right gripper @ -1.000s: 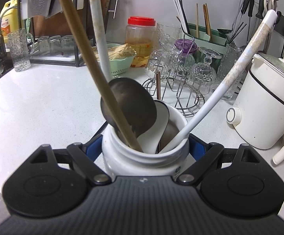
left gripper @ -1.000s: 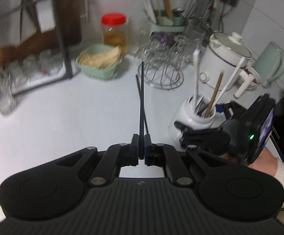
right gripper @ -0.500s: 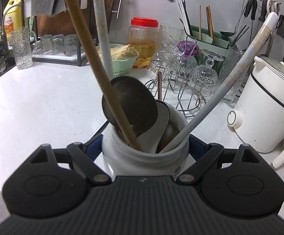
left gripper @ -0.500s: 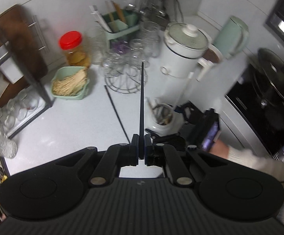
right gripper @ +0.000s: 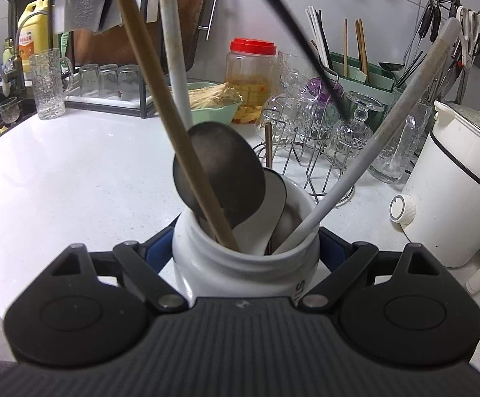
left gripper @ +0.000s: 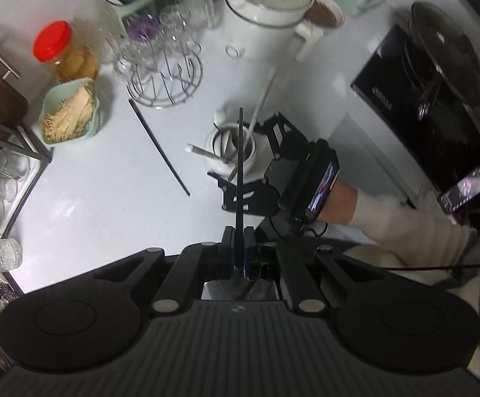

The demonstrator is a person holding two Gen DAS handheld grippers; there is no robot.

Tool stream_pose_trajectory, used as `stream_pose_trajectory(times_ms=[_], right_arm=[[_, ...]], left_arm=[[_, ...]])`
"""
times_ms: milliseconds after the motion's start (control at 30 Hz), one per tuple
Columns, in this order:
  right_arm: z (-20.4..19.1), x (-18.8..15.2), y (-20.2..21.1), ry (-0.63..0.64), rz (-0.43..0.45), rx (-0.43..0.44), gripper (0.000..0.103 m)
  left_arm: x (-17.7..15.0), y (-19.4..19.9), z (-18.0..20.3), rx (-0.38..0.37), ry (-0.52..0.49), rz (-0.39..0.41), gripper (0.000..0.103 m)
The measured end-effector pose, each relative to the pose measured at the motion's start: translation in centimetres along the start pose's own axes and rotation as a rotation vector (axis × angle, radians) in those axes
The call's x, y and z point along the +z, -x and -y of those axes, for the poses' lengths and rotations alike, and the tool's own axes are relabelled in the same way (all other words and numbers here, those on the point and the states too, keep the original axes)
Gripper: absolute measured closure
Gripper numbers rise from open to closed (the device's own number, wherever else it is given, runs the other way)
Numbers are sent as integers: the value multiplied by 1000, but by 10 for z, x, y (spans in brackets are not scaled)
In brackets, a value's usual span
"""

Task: Organize utensils
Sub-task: 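Carry the black chopstick with the left gripper over the white jar, then lower the black chopstick into the jar and open the left gripper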

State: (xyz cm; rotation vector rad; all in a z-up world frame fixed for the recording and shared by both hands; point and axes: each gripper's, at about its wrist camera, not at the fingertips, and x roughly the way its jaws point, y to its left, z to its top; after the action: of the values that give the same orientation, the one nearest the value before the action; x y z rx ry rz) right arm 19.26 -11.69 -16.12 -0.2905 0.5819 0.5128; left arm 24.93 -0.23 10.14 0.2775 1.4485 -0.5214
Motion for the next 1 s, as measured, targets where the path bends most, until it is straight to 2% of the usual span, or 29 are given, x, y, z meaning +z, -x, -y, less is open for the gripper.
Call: stream_pose_trajectory(times_ms=[167, 233, 300, 633, 767, 1000], right_arm=[[-1, 0, -1, -3, -3, -6, 11], [-1, 0, -1, -7, -2, -8, 11], [-2, -1, 0, -7, 4, -8, 11], [-2, -2, 0, -4, 4, -9, 11], [-2, -1, 0, -3, 2, -11, 11], [-3, 3, -2, -2, -14, -15, 11]], left_arm=[[11, -17, -5, -16, 4, -90, 97], [13, -20, -3, 0, -22, -95, 97], [16, -25, -4, -21, -3, -114, 97], [41, -57, 2, -2, -63, -150, 97], [58, -64, 5, 12, -90, -138, 97], [95, -86, 35, 74, -227, -143, 96]])
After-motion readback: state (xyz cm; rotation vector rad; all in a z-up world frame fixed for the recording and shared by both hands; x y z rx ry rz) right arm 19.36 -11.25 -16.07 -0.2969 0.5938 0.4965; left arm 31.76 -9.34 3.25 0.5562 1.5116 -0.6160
